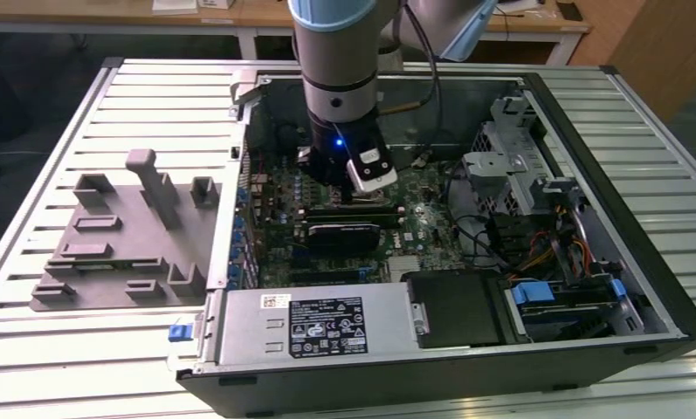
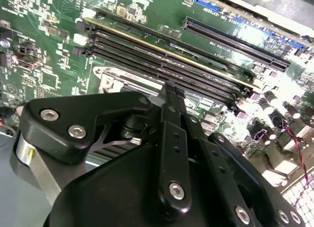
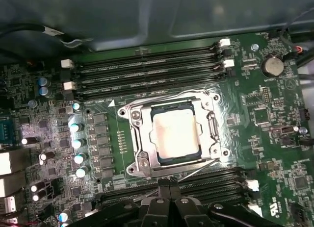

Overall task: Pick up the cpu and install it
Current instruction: 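Install the second cpu locking lever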

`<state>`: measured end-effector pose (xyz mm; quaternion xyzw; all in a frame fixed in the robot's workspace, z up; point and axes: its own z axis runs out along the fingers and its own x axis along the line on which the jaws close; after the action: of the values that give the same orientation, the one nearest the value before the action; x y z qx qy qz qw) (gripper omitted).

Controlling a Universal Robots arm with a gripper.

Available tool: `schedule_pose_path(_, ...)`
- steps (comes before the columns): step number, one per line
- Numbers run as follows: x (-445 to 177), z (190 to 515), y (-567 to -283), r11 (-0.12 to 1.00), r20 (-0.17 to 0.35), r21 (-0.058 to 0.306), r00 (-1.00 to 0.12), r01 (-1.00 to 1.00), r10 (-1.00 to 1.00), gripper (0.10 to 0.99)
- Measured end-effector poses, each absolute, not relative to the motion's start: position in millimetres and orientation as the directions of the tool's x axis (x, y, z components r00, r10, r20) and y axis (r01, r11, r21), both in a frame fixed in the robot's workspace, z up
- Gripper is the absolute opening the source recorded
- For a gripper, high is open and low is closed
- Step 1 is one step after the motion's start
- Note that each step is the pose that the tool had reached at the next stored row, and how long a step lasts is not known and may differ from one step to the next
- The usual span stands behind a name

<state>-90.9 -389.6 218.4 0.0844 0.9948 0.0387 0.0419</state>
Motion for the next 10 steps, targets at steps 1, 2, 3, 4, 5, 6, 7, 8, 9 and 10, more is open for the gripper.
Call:
schedule_pose_path(1, -91.3, 217.7, -390.2, 0.983, -0.076, 0.088, -0.982, 0.163, 0.17, 0.106)
schedule_pose_path(2, -91.6, 217.0, -391.0, 0.983, -0.075, 0.092, -0.983, 0.162, 0.169, 0.106)
schedule_pose_path(3, -92.0, 216.2, -391.7, 0.982, -0.075, 0.096, -0.983, 0.16, 0.168, 0.106)
schedule_pose_path(4, -92.3, 215.6, -392.5, 0.982, -0.074, 0.099, -0.983, 0.159, 0.167, 0.106)
schedule_pose_path(5, -92.7, 214.9, -393.2, 0.982, -0.074, 0.102, -0.983, 0.158, 0.166, 0.106)
schedule_pose_path(6, -93.1, 214.3, -393.9, 0.982, -0.073, 0.106, -0.984, 0.157, 0.165, 0.106)
schedule_pose_path(7, -93.8, 213.8, -394.5, 0.982, -0.073, 0.11, -0.984, 0.155, 0.164, 0.106)
schedule_pose_path(8, -94.6, 213.3, -395.0, 0.981, -0.072, 0.115, -0.984, 0.154, 0.163, 0.106)
schedule_pose_path(9, -95.3, 212.8, -395.4, 0.981, -0.071, 0.12, -0.984, 0.152, 0.161, 0.106)
schedule_pose_path(10, -95.7, 212.2, -395.8, 0.981, -0.07, 0.124, -0.985, 0.15, 0.159, 0.106)
